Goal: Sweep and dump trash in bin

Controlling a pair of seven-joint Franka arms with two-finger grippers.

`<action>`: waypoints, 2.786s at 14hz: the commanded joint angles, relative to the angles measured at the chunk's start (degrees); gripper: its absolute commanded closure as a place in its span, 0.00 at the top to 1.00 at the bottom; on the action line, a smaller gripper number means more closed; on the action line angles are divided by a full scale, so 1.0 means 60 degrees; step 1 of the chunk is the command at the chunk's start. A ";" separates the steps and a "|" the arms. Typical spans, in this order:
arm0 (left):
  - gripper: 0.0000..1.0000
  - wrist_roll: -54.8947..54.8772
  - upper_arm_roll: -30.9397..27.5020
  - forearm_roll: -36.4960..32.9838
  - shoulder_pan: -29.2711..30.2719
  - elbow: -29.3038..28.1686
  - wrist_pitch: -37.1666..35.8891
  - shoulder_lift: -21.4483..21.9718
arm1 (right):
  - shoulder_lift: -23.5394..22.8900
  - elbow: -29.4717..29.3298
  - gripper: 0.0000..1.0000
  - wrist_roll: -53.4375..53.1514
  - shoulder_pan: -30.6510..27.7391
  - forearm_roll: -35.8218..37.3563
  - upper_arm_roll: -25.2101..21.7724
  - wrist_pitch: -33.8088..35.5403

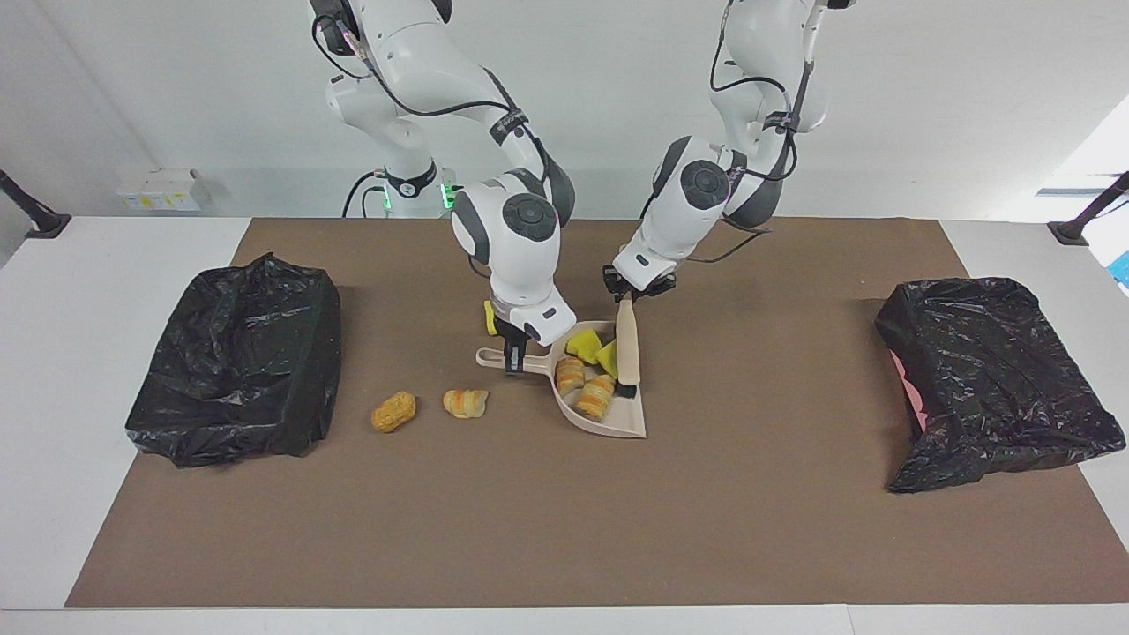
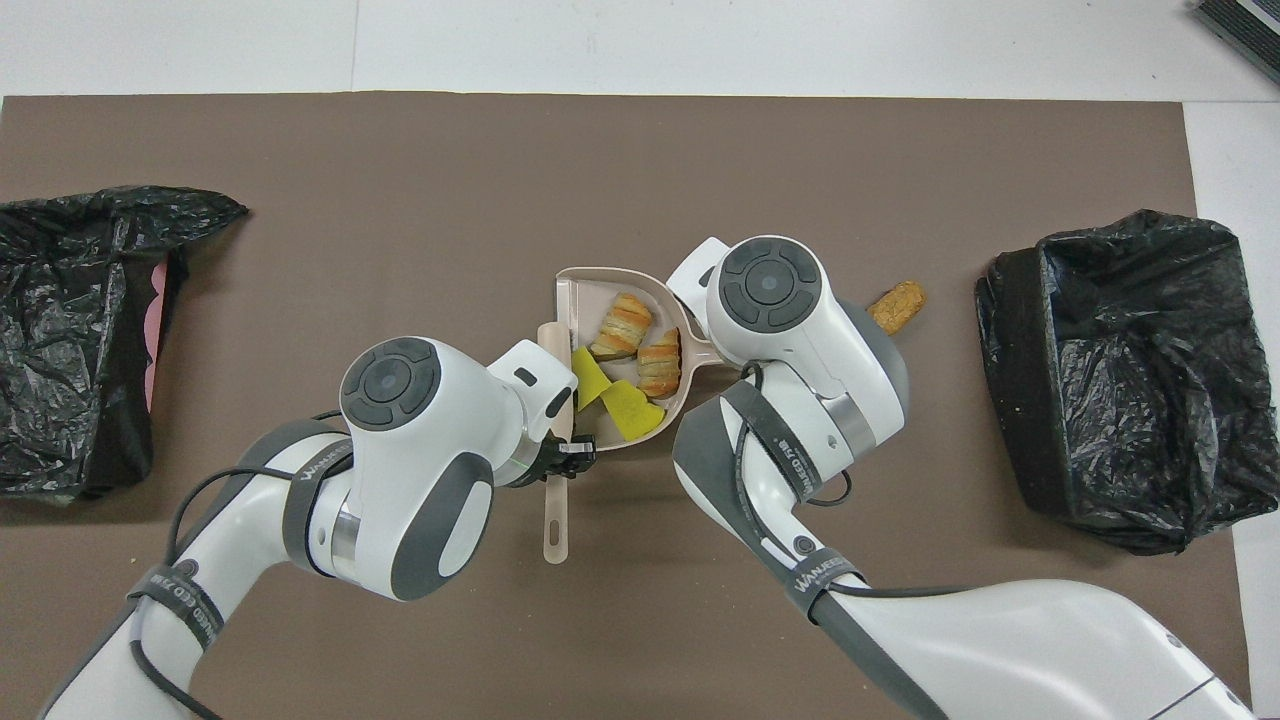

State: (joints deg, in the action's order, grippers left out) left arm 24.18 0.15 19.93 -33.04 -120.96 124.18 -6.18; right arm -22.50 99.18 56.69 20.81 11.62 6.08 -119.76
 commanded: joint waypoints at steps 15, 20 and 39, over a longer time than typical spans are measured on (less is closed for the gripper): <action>0.00 0.1665 -0.0010 0.0062 -0.0700 -0.0874 -0.0014 0.0648 | 0.1771 0.0066 0.00 0.4085 -0.3859 -0.2508 0.0070 0.1221; 0.00 0.2416 -0.0010 0.0047 -0.2475 -0.2292 0.1991 0.1453 | 0.2416 -0.0065 0.00 0.6220 -0.6320 -0.2523 0.0027 0.2674; 1.00 0.2875 0.0004 -0.0302 -0.1338 -0.2239 0.2360 0.1354 | 0.2914 0.0621 0.00 0.8589 -0.8334 0.2879 -0.0062 0.0053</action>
State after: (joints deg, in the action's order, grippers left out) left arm 44.11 -0.06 19.43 -44.78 -137.26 140.29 3.57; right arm -7.50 100.09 112.41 -30.32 25.36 5.55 -118.26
